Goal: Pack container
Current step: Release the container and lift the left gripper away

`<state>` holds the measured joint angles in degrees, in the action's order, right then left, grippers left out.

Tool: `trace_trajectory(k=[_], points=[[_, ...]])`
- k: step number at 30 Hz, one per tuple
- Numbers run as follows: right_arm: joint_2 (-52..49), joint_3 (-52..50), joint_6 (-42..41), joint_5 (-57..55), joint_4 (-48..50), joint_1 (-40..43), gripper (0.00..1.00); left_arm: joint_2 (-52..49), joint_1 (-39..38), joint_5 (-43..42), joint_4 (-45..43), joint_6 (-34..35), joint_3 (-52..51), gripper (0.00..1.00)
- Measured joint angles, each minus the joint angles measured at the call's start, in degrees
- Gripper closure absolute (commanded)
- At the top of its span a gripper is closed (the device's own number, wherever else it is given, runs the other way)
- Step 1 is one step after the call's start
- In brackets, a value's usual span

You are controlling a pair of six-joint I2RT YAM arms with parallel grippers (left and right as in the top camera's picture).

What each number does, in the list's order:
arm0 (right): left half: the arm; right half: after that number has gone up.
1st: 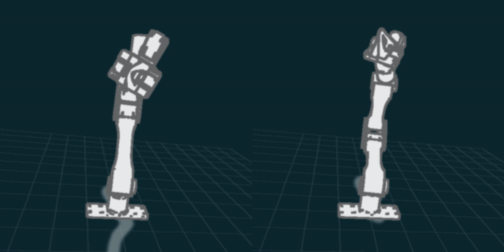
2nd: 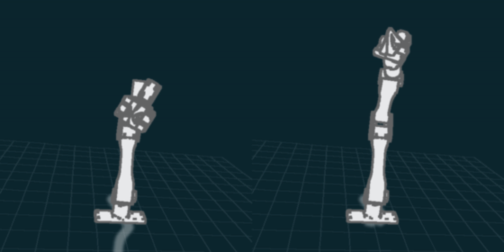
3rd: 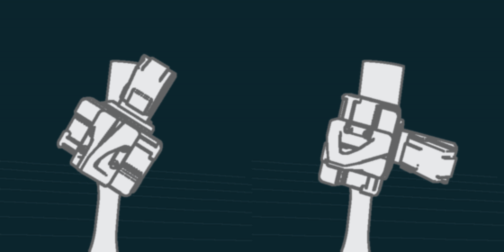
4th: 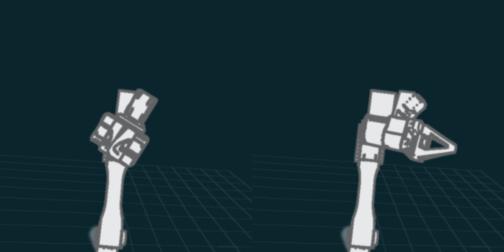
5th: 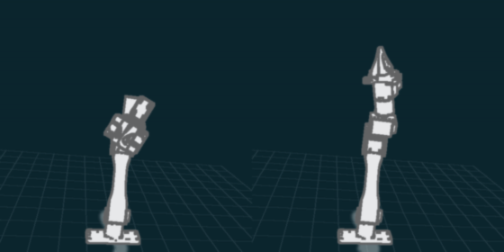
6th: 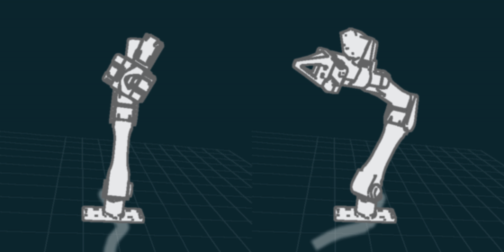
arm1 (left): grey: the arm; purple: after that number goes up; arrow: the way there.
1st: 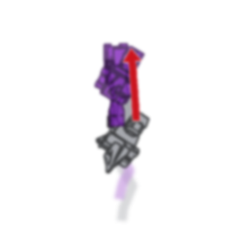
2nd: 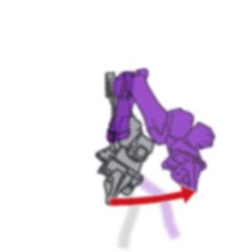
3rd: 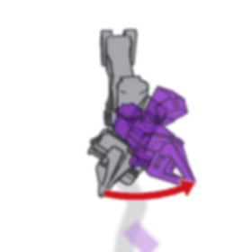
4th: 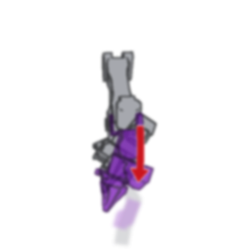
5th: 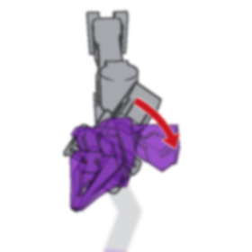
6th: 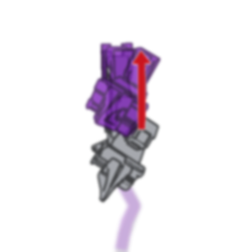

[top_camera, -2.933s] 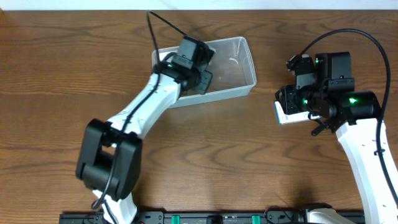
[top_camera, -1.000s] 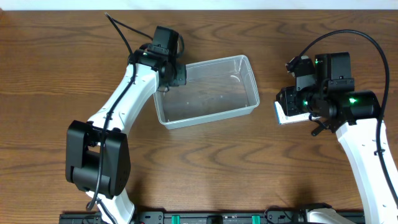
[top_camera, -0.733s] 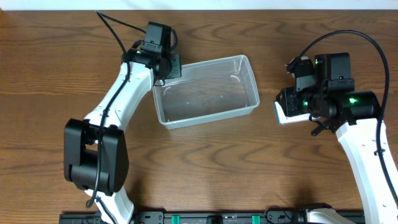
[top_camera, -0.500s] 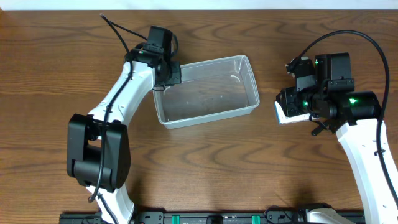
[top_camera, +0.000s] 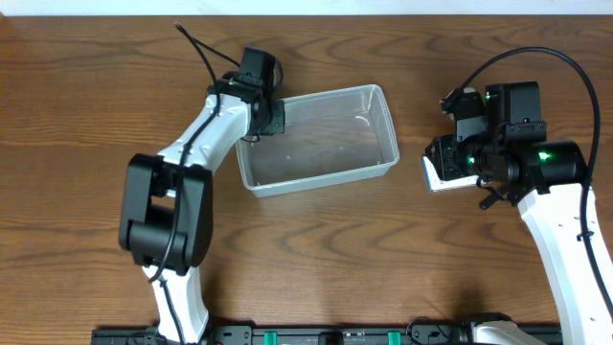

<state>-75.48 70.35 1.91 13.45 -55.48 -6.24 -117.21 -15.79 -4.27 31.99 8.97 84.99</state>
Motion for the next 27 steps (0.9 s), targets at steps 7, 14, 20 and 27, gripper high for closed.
trace_trajectory(k=[7,14,20,27], points=[[0.0,0.0,0.0,0.0,-0.02,0.0,0.66,-0.02,0.0,0.81,-2.45,-5.42,1.75,0.94],[0.0,0.0,0.0,0.0,-0.48,0.0,0.65,-0.02,-0.02,2.29,-2.45,-8.22,4.02,0.94],[0.02,0.0,0.13,0.37,-1.07,0.0,0.15,2.08,-1.55,3.02,6.38,-8.72,4.09,0.88],[0.02,0.09,-2.03,0.63,-0.07,0.15,0.01,17.92,-2.12,2.99,13.0,-5.84,4.09,0.29]])
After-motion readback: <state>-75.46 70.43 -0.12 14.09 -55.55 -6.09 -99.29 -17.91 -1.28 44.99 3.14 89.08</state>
